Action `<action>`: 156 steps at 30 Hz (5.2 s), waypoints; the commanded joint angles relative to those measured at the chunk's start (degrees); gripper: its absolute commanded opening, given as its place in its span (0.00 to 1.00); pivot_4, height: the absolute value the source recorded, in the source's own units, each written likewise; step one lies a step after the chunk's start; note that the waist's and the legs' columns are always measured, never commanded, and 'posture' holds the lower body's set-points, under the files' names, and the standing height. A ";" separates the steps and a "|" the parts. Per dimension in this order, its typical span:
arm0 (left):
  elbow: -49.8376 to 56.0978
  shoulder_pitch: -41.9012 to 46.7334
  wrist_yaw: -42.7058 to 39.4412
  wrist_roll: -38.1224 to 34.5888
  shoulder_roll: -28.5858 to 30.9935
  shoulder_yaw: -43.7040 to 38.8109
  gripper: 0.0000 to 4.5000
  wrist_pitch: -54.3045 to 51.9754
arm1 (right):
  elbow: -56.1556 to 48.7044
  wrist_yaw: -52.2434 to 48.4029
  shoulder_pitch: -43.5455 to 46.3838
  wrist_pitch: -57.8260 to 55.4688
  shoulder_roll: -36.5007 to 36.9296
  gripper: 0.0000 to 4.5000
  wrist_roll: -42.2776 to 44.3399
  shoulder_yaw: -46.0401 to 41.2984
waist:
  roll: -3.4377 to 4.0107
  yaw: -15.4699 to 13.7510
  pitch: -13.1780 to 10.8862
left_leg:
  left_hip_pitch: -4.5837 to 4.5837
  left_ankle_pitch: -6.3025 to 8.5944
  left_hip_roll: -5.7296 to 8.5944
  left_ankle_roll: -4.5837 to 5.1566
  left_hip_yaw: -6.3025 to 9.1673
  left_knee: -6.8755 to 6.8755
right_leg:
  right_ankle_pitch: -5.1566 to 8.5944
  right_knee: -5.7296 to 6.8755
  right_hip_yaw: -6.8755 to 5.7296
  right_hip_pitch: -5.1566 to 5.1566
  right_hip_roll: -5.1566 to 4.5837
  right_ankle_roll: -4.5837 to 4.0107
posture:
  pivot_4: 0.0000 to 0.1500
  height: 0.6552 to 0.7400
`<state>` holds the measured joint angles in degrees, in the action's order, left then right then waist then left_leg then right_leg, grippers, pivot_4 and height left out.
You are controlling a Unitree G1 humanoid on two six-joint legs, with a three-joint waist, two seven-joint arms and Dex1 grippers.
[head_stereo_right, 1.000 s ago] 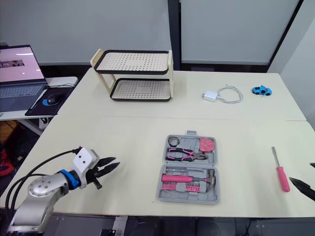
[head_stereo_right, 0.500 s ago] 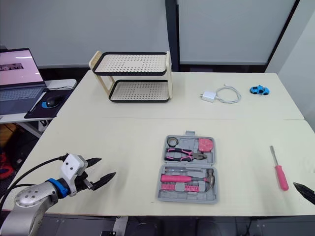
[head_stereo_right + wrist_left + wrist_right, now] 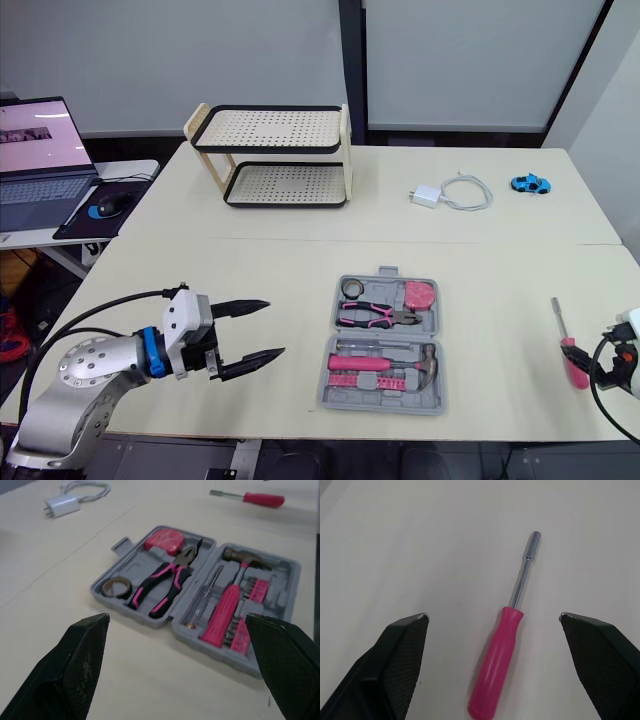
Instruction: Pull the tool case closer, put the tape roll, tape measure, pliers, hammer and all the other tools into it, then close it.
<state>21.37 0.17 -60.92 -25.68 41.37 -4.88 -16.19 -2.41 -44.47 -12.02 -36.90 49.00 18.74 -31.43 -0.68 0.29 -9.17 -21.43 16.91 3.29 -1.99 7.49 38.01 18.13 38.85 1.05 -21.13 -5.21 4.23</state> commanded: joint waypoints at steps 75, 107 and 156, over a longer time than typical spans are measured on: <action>-2.50 8.99 -11.18 -2.92 -1.86 8.28 1.00 11.27 | -27.38 33.80 6.64 -28.21 -26.63 0.17 1.25 15.06 | 0.10 1.37 -0.03 | -0.02 -0.01 -0.02 0.01 0.10 -0.03 | 0.00 0.06 0.04 -0.16 0.13 0.00 | 1.00 1.00; -1.42 10.38 -9.56 -2.44 -2.93 9.90 1.00 10.47 | -35.47 33.10 9.20 -38.79 -32.14 0.99 8.58 8.01 | 0.11 1.38 -0.04 | -0.02 -0.01 -0.02 0.01 0.12 -0.03 | 0.00 0.07 0.05 -0.16 0.14 0.00 | 1.00 1.00; 4.95 8.07 -5.09 -1.10 -2.31 12.05 1.00 7.66 | 33.46 -33.46 57.36 84.58 3.68 1.00 -54.10 69.36 | 0.14 1.54 -0.46 | -0.19 -0.20 -0.08 -0.34 0.00 0.03 | 0.00 -0.08 -0.06 -0.27 0.09 0.00 | 1.00 1.00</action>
<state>24.55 8.28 -66.49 -26.76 39.02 7.07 -8.70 29.83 -78.64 44.11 46.49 52.83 -34.28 37.41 -0.54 1.83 -9.63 -21.62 16.71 3.20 -2.33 7.50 38.04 18.13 38.77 0.99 -21.40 -5.13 4.24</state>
